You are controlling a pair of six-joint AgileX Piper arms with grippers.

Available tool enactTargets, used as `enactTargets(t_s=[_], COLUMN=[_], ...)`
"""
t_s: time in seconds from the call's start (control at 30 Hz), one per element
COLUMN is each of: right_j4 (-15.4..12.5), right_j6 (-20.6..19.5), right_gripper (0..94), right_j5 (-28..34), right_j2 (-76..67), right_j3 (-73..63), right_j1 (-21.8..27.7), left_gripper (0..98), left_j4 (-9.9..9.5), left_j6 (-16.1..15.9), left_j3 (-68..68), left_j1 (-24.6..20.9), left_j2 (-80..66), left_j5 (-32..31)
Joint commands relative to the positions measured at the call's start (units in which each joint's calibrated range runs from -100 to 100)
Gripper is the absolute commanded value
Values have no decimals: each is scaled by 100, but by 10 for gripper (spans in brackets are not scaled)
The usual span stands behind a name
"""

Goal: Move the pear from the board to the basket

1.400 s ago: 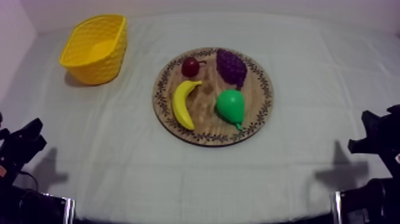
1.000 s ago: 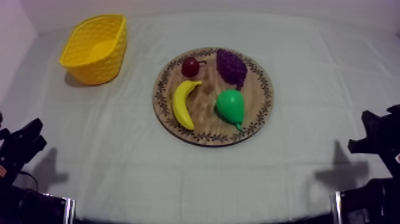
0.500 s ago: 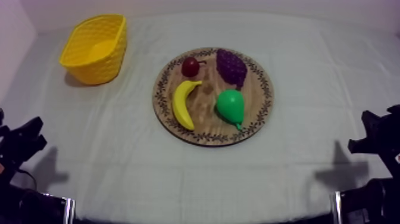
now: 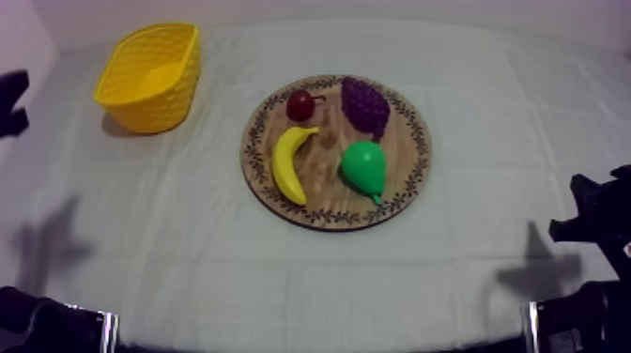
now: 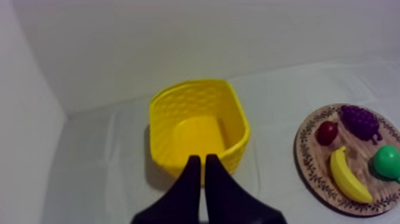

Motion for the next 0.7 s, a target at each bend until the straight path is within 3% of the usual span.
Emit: enactTargets(t_s=[0.0,0.07,0.3,0.67], right_j4=[-1,-1,-1,-1], right_j6=[0,1,1,1], right_gripper=[3,3,3,3], right_j5=[2,2,2,2], right_j2=[1,1,1,1], right_j3=[3,3,3,3], right_j1=[0,0,0,0], left_gripper=[6,6,6,5], left_j4=[57,-10,-719,-1144], left_j6=[-96,94,1270,2731], left_j3=[-1066,-1337,-2016,-2492], left_j1=[205,456,1571,3036], left_j2=[1184,1566,2618,4175], left_j5=[2,-35,-73,-221])
